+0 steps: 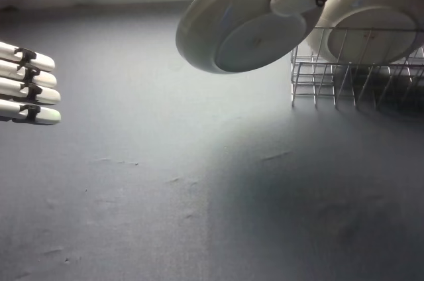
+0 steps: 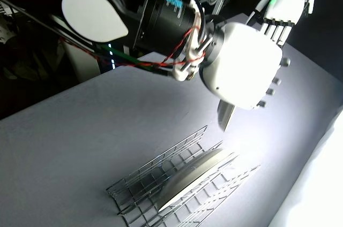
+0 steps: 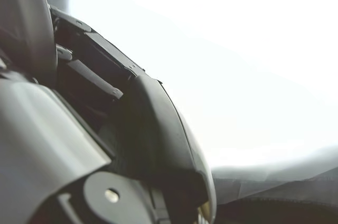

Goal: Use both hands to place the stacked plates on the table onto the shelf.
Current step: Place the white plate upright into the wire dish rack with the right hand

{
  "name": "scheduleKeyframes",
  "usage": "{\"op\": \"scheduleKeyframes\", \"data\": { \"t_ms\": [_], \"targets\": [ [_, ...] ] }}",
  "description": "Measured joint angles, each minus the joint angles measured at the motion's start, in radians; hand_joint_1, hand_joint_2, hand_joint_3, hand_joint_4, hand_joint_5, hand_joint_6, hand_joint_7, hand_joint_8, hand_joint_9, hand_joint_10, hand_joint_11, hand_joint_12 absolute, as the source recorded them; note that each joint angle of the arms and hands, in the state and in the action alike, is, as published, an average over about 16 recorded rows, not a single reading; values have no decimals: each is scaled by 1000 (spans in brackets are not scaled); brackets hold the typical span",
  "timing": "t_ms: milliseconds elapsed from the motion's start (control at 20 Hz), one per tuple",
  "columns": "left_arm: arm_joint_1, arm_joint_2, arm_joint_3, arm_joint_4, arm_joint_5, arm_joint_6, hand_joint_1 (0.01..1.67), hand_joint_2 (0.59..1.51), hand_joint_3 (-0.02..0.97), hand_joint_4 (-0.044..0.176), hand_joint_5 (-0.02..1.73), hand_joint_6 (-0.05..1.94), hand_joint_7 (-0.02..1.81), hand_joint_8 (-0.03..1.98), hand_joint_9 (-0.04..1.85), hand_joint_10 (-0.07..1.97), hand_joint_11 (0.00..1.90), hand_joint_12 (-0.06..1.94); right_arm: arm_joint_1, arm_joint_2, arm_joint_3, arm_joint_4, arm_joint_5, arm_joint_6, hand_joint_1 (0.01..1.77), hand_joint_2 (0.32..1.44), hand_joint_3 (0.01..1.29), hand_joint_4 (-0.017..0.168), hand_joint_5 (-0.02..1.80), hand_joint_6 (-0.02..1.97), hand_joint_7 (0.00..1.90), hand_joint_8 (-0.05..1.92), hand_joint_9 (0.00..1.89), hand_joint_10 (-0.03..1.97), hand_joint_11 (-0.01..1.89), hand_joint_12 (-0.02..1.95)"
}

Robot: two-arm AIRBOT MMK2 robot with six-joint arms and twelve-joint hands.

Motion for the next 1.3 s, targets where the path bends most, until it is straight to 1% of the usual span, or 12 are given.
{"op": "scheduleKeyframes", "data": {
  "t_ms": [450,800,1000,1300],
  "targets": [
    [-4,0,-9,1,-1,-2,14,1171,14,6,19,1,16,0,18,11,21,10,-12,35,12,-121,-14,10,1397,1034,12,-8,916,997,1075,732,965,1078,812,1358],
    [-9,-2,-23,2,-15,-26,14,1171,14,6,20,1,18,0,20,11,21,10,-21,68,25,-263,-34,16,1386,1027,12,-8,914,1026,1093,727,988,1040,834,1317],
    [-9,-13,-30,3,-25,-43,14,1172,14,6,20,2,17,1,21,12,21,10,-32,80,33,-354,-40,17,1377,1022,13,-8,915,1022,1096,737,990,1044,847,1317],
    [9,-39,-44,-3,-29,-63,14,1175,14,6,21,2,18,0,20,12,20,11,-56,98,44,-482,-34,19,1366,1017,13,-8,915,1001,1094,759,971,1061,845,1335]
  ]
}}
